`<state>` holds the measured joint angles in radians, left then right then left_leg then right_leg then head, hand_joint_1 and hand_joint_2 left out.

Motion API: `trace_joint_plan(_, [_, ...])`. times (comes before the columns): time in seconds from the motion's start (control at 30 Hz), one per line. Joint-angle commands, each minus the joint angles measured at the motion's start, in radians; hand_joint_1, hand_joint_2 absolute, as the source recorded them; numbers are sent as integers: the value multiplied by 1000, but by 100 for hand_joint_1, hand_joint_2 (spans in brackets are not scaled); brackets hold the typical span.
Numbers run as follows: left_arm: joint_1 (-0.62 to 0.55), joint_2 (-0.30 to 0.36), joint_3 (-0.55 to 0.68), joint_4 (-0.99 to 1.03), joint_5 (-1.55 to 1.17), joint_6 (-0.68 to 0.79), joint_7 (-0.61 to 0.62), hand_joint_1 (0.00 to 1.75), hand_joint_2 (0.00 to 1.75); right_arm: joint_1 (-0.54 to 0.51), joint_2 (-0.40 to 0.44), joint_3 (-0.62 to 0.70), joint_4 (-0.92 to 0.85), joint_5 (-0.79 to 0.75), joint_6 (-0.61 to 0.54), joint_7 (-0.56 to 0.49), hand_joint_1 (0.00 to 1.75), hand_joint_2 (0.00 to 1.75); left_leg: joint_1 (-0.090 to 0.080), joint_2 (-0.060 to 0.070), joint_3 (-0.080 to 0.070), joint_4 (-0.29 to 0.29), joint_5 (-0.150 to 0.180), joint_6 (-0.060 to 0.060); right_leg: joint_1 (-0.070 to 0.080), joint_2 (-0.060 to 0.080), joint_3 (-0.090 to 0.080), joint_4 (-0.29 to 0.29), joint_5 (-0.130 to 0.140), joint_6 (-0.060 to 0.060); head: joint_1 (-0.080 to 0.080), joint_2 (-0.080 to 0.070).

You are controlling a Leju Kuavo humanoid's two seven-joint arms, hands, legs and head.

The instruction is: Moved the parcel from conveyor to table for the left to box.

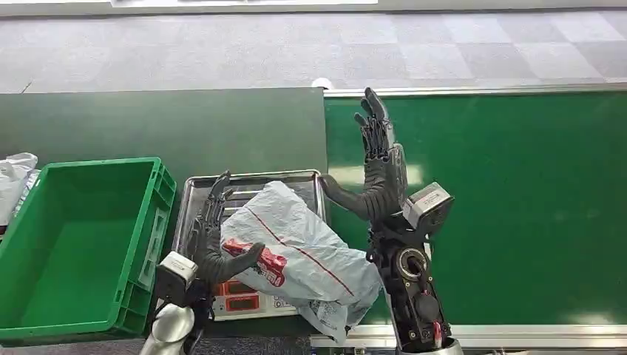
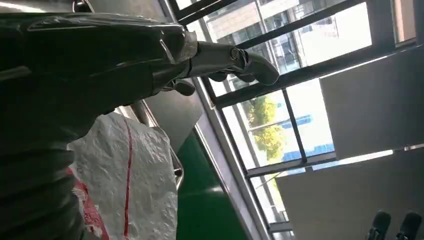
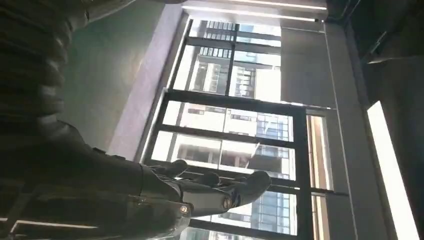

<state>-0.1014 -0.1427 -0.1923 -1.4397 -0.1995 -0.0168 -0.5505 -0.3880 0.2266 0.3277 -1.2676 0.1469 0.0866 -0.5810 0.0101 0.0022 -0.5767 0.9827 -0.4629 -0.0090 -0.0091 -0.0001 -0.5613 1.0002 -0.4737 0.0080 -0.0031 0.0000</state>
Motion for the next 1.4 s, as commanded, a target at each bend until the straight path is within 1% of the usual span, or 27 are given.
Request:
trace_joint_plan(0.03, [27,51,-78,29,-51,-248,-83,175,175,-28,-31,7,69,-15,-1,-16,0,175,0,1,3,-2,0,0,0,1,3,-2,0,0,0,0])
trace_joint_plan(0.1, [34,64,-122,19,-154,-274,-85,175,175,-28,-34,10,82,-22,-2,-23,0,175,0,0,2,-2,0,0,0,0,2,-2,0,0,0,0])
trace_joint_plan(0.17, [36,78,-161,24,-226,-284,-61,175,175,-23,-34,8,84,-27,-1,-27,0,175,0,0,2,-1,0,0,0,0,3,-2,0,0,0,0])
trace_joint_plan(0.3, [33,78,-181,58,-293,-276,-37,175,175,-15,-34,4,79,-31,-1,-29,0,175,0,-1,2,-1,0,0,0,-1,2,-1,0,0,0,0])
trace_joint_plan(0.37, [24,84,-197,89,-355,-269,-2,175,175,-9,-33,-2,73,-36,2,-30,0,175,0,-1,2,-2,0,0,0,0,3,-2,0,0,0,0])
trace_joint_plan(0.5, [4,109,-251,163,-419,-313,28,175,175,-6,-29,-11,69,-44,11,-29,0,175,0,-1,2,-2,0,0,0,-1,3,-2,0,0,0,0])
trace_joint_plan(0.6, [-6,117,-275,211,-451,-322,48,175,175,-2,-29,-17,65,-48,19,-29,0,175,0,-1,3,-2,0,0,0,-1,3,-2,0,0,0,0])
trace_joint_plan(0.67, [-15,104,-258,227,-433,-306,25,175,175,3,-32,-21,57,-47,20,-28,0,175,0,-1,3,-2,0,0,0,-1,4,-2,0,0,0,0])
trace_joint_plan(0.77, [-20,86,-214,195,-388,-284,0,175,175,8,-36,-25,42,-44,22,-25,0,175,0,-2,2,-1,0,0,0,-1,3,-2,0,0,0,0])
trace_joint_plan(0.93, [-21,86,-205,174,-375,-287,-2,175,175,8,-37,-25,36,-42,23,-23,0,175,0,-2,3,-2,0,0,0,-2,3,-2,0,0,0,0])
trace_joint_plan(0.97, [-2,62,-154,124,-318,-269,-14,175,175,10,-36,-26,42,-41,21,-21,0,175,0,-1,1,-1,0,0,0,-1,2,-2,0,0,0,0])
trace_joint_plan(1.1, [14,51,-118,94,-271,-252,-32,175,175,13,-37,-24,49,-42,22,-21,0,175,0,0,1,0,0,0,0,0,2,-1,0,0,0,0])
trace_joint_plan(1.13, [25,41,-92,75,-204,-269,-59,175,175,12,-37,-22,54,-43,25,-23,0,175,0,0,2,-1,0,0,1,0,2,-2,0,0,0,0])
trace_joint_plan(1.17, [28,46,-90,65,-198,-273,-59,175,175,11,-36,-22,57,-43,25,-23,0,175,1,0,2,-1,0,0,1,0,2,-2,0,0,0,0])
trace_joint_plan(1.23, [41,41,-69,42,-87,-352,-91,175,175,9,-33,-19,64,-47,32,-25,0,175,0,0,2,-1,0,0,0,0,2,-2,0,0,0,0])
trace_joint_plan(1.3, [74,39,-31,-25,51,-432,-141,175,175,1,-27,-15,77,-52,38,-27,0,175,0,1,2,0,0,0,0,1,1,-1,0,0,0,0])
trace_joint_plan(1.4, [96,35,-4,-81,121,-466,-143,175,175,-3,-26,-14,82,-53,37,-28,0,175,0,3,2,-1,-1,0,1,3,2,-1,1,0,0,0])
